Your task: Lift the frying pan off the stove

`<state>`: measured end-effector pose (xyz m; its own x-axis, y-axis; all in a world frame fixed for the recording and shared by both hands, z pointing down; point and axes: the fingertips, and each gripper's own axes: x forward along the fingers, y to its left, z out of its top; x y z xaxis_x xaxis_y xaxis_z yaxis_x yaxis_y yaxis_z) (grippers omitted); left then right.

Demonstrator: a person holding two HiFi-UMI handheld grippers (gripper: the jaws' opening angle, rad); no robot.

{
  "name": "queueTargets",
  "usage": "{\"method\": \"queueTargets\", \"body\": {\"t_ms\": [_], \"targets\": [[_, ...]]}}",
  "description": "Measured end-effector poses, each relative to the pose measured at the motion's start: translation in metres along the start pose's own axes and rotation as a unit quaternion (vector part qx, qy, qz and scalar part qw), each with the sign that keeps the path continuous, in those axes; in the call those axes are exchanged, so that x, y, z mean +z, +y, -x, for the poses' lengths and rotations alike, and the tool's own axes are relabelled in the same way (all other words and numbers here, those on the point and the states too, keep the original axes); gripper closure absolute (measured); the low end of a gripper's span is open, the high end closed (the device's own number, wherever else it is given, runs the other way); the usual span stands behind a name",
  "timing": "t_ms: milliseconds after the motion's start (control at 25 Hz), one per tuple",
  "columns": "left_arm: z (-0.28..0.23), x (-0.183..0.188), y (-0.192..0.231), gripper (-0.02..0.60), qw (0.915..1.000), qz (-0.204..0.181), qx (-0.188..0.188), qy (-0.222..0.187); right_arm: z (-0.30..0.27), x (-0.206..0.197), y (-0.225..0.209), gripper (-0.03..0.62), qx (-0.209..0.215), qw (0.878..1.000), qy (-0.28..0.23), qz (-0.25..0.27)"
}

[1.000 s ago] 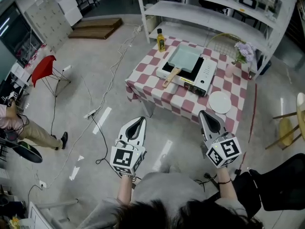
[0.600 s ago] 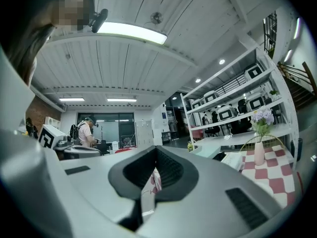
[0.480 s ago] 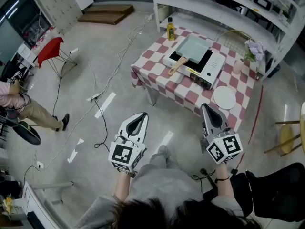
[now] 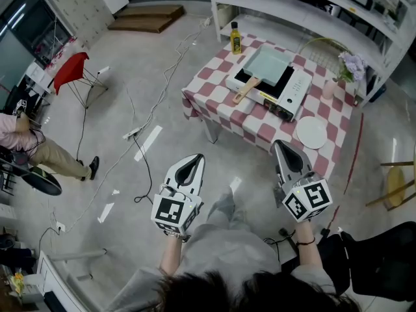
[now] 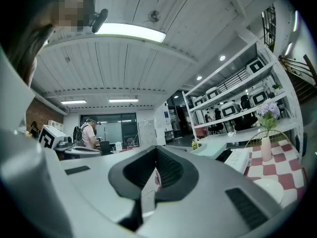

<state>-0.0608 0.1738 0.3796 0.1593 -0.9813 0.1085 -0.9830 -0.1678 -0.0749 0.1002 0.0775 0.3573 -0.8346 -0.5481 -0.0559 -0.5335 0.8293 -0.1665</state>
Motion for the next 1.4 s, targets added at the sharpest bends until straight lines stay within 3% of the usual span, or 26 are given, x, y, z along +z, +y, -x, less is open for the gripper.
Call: {"method": "queueTargets", "body": {"t_ms": [720,1400], "targets": [[-0.104,-0.007,0.072,0.555,0.9988,0.016,-0.047,0.000,-0.092,-0.019,-0.045,0.572,-0.039,0.999,0.024,-0.014],[-0.186,-0.013,0.110,0.555,0.9933,0.035,-0.110,0.009,-0.149,-0.034,-0.091,0.572,-0.094,0.994,0.029,-0.048]]}}
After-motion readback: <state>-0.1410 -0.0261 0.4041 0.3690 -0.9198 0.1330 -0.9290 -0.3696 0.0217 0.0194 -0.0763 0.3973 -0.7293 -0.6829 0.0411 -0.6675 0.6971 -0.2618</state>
